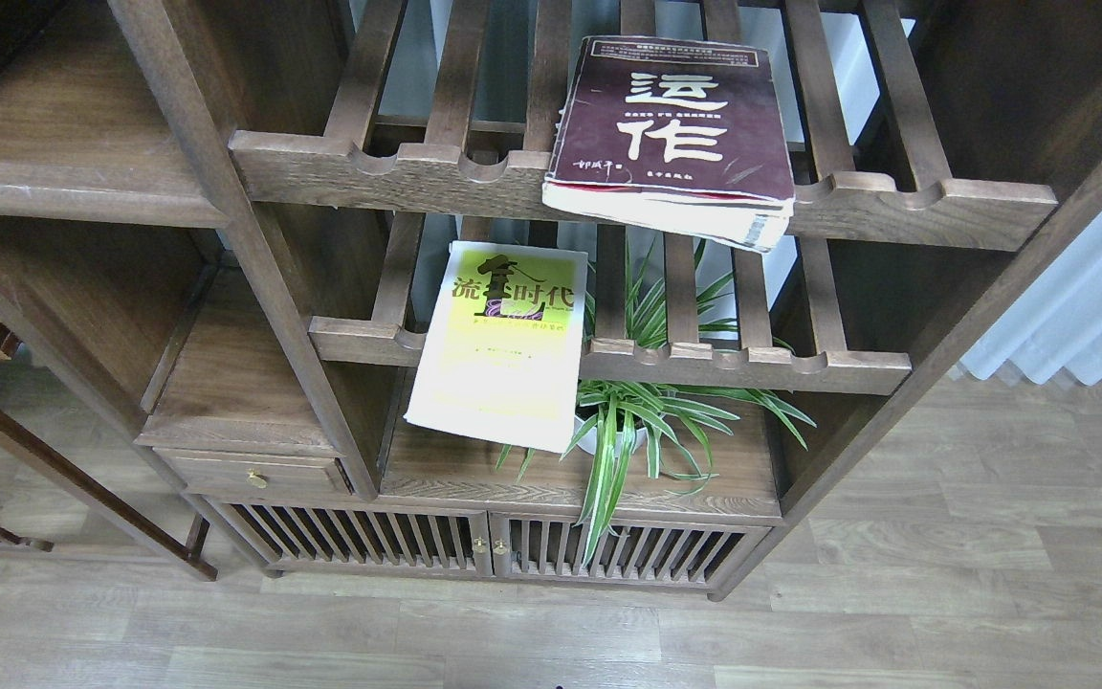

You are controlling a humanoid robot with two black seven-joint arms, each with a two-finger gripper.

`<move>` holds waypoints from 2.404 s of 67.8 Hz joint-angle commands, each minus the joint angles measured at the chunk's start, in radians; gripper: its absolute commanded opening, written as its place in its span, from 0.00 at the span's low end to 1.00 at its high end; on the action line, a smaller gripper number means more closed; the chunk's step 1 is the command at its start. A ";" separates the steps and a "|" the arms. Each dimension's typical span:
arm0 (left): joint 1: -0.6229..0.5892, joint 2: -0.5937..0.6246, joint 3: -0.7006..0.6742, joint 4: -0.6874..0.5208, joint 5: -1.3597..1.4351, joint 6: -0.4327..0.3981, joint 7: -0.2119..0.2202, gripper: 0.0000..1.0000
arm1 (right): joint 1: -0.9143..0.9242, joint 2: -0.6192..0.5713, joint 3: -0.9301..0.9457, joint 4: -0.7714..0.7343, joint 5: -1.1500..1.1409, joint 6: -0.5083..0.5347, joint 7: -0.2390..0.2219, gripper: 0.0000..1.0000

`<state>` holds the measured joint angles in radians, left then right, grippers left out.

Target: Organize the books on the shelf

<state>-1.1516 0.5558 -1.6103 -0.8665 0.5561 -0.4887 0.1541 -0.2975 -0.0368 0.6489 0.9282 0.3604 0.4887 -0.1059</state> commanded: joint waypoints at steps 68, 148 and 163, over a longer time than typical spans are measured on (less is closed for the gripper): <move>0.138 0.053 0.132 0.055 -0.036 0.000 -0.206 0.05 | 0.009 0.001 0.006 0.012 0.002 0.000 0.002 0.99; 0.050 0.003 0.349 0.104 -0.045 0.000 -0.203 0.07 | 0.020 0.001 0.023 0.012 0.008 0.000 0.002 0.99; 0.047 0.001 0.379 0.104 -0.045 0.000 -0.203 0.08 | 0.017 -0.006 0.040 0.012 0.009 0.000 0.002 0.99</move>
<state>-1.1025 0.5569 -1.2405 -0.7629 0.5108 -0.4887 -0.0491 -0.2767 -0.0409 0.6764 0.9403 0.3685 0.4887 -0.1041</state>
